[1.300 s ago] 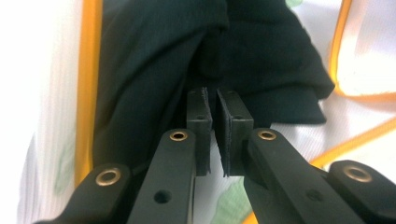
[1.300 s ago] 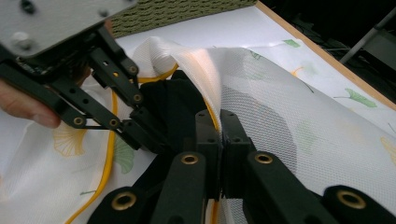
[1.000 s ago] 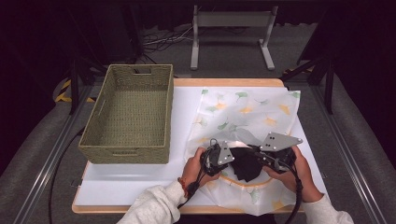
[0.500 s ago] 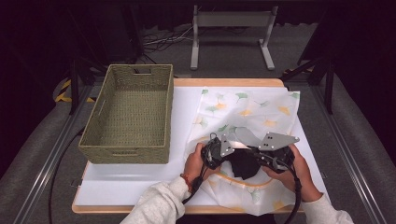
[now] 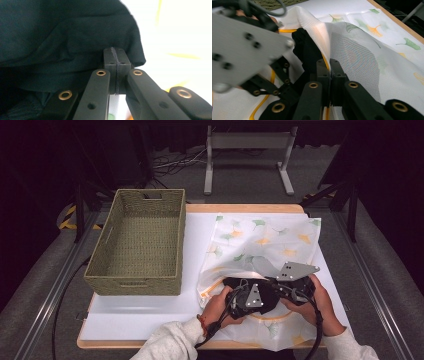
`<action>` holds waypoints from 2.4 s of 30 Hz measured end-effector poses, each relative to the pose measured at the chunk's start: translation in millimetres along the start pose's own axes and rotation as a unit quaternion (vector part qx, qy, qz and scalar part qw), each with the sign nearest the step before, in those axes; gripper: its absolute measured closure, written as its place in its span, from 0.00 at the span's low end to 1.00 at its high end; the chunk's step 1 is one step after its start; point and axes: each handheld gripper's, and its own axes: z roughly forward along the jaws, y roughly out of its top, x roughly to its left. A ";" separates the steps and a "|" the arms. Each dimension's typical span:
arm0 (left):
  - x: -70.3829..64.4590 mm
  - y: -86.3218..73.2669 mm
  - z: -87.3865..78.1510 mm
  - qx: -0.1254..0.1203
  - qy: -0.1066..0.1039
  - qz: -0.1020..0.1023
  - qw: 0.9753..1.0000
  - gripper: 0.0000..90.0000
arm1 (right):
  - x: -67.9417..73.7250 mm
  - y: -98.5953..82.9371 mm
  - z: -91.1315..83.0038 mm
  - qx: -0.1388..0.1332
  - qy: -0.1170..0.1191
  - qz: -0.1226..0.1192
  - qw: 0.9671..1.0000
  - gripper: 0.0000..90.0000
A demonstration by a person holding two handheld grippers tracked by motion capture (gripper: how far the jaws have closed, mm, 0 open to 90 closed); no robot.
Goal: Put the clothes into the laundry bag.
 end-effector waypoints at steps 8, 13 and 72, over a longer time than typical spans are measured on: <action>7.7 6.4 11.4 0.004 0.050 -0.005 0.999 1.00 | -0.2 -0.6 0.5 0.006 0.002 0.003 1.000 0.98; 13.5 8.6 14.7 0.008 0.071 -0.013 0.997 1.00 | -1.2 -1.2 0.2 0.008 -0.001 0.007 1.000 0.98; 24.0 -82.8 -100.3 0.029 0.038 -0.062 0.997 0.92 | 33.1 -41.3 0.6 0.039 0.021 -0.032 0.998 0.81</action>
